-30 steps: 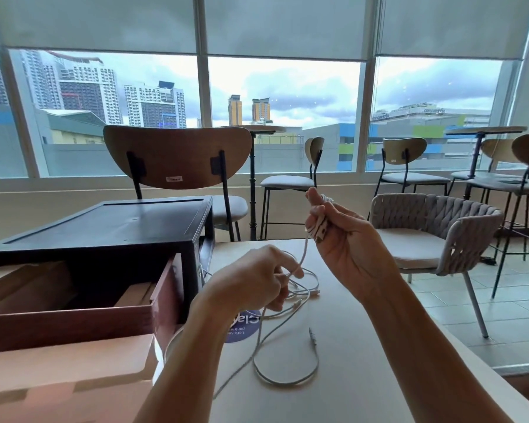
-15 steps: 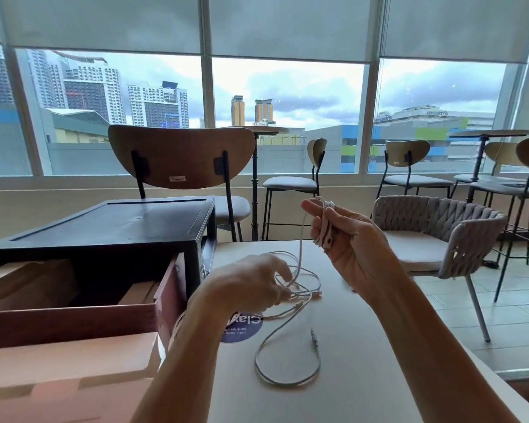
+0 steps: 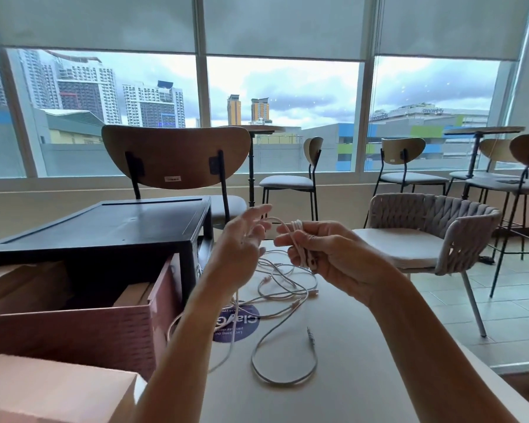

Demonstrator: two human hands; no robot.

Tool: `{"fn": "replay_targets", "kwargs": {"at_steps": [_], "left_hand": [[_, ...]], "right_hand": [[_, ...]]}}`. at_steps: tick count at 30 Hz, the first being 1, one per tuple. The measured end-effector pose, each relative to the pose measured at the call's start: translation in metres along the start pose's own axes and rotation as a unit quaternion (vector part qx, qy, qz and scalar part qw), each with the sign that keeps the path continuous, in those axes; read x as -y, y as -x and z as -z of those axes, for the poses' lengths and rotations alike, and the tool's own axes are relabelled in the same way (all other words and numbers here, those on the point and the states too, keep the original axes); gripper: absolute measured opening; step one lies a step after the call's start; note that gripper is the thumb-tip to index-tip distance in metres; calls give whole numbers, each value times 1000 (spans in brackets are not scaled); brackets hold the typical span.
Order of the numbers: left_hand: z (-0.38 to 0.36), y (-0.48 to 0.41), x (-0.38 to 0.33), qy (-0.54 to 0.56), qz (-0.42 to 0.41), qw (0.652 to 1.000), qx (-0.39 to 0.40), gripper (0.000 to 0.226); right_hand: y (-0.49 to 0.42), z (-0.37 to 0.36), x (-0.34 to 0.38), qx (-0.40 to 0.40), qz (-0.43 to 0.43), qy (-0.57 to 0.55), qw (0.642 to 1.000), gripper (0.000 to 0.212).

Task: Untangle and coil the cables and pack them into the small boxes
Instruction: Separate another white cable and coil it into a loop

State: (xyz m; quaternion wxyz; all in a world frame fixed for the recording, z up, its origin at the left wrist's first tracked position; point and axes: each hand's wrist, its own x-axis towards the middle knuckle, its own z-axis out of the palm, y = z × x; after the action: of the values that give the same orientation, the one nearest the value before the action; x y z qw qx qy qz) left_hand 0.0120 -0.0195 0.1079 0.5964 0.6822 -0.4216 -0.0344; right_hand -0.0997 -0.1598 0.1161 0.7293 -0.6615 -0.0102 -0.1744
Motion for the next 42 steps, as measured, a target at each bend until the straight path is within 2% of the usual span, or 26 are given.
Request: {"fn": "replay_targets", "kwargs": {"at_steps": [4, 6, 9, 12, 15, 20, 23, 25, 28, 31, 33, 37, 42], "left_hand": [[8, 3, -5, -23, -66, 998, 1, 23], [16, 4, -7, -34, -63, 997, 20, 17], [30, 9, -10, -35, -40, 993, 101, 9], [33, 12, -14, -58, -29, 986, 152, 19], [29, 10, -14, -123, -7, 979, 163, 17], [20, 7, -10, -216, -4, 965, 147, 18], [17, 13, -18, -243, -6, 945, 218, 15], [13, 17, -28, -230, -14, 943, 242, 14], [14, 18, -41, -193, -53, 958, 204, 15], [23, 18, -48, -173, -100, 972, 125, 17], [26, 19, -51, -152, -119, 976, 104, 19], [24, 16, -53, -132, -163, 977, 44, 18], [27, 8, -43, -111, -207, 969, -84, 14]], "right_hand": [[0, -1, 1, -12, -29, -41, 999, 26], [-3, 2, 0, -57, -27, -76, 995, 28], [-8, 9, -1, -138, -16, -169, 976, 28], [-9, 15, -3, -188, -17, -244, 951, 23], [-10, 20, -4, -198, -8, -307, 931, 29], [-14, 29, -4, -234, 33, -402, 885, 24], [-14, 34, -6, -248, 33, -436, 865, 24], [-13, 29, -9, -257, 23, -363, 895, 23], [-12, 20, -14, -274, 20, -188, 943, 19], [-10, 15, -15, -177, -35, -70, 981, 21], [-8, 10, -14, -119, -58, 2, 991, 27], [1, -3, -8, -14, -62, 125, 990, 26], [6, -3, -3, 112, -75, 104, 985, 32]]}}
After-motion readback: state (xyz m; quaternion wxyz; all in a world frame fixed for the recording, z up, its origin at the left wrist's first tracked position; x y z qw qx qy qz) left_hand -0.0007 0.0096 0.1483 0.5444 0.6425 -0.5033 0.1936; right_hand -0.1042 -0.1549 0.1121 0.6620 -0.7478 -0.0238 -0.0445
